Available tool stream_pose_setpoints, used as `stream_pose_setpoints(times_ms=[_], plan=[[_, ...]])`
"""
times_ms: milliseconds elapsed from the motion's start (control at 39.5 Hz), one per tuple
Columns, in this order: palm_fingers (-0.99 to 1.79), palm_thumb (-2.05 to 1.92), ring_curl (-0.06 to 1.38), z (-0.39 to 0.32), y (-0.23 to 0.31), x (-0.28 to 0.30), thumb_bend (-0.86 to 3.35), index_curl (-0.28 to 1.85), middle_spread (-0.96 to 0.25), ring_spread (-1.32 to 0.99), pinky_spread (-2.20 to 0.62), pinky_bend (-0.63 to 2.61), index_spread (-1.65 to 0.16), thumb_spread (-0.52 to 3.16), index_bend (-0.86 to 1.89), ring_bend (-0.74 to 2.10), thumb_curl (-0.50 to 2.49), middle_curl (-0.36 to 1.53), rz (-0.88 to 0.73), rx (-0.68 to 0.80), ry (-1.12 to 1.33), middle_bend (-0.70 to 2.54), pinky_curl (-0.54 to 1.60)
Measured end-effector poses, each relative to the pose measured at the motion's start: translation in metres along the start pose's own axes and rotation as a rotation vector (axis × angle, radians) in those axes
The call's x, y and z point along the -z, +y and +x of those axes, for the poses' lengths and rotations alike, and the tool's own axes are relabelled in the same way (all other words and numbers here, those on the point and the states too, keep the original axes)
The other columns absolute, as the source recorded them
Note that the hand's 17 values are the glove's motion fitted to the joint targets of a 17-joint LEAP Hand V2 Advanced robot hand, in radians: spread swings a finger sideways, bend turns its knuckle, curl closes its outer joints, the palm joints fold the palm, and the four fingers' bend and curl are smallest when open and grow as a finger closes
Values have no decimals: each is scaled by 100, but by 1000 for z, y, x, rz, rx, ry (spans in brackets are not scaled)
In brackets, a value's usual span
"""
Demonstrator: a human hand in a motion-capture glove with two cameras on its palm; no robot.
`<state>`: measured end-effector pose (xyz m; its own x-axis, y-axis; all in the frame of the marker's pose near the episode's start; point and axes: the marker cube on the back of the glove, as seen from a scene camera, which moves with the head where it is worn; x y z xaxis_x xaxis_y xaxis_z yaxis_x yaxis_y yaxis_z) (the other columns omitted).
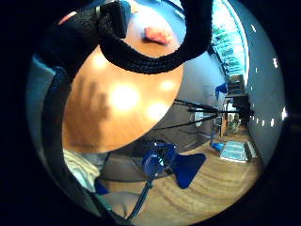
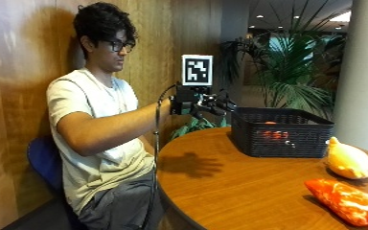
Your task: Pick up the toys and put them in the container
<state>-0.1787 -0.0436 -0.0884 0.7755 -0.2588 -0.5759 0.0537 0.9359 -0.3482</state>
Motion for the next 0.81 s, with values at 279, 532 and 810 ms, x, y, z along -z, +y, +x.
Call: stream_pose_setpoints(times_ms=[279, 532, 810], plan=[[-6, 24, 49, 13, 14, -3, -1, 40, -3, -3, 1, 95, -32, 130, 18, 24, 41, 32, 6, -14, 49, 15, 34], [-5, 24, 48, 7, 13, -5, -1, 40, -3, -2, 1, 95, -32, 130, 18, 23, 40, 30, 18, -50, 28, 15, 34], [-5, 25, 48, 15, 15, -15, -1, 40, -2, -2, 1, 93, -32, 130, 18, 23, 39, 29, 33, 23, -10, 15, 34]])
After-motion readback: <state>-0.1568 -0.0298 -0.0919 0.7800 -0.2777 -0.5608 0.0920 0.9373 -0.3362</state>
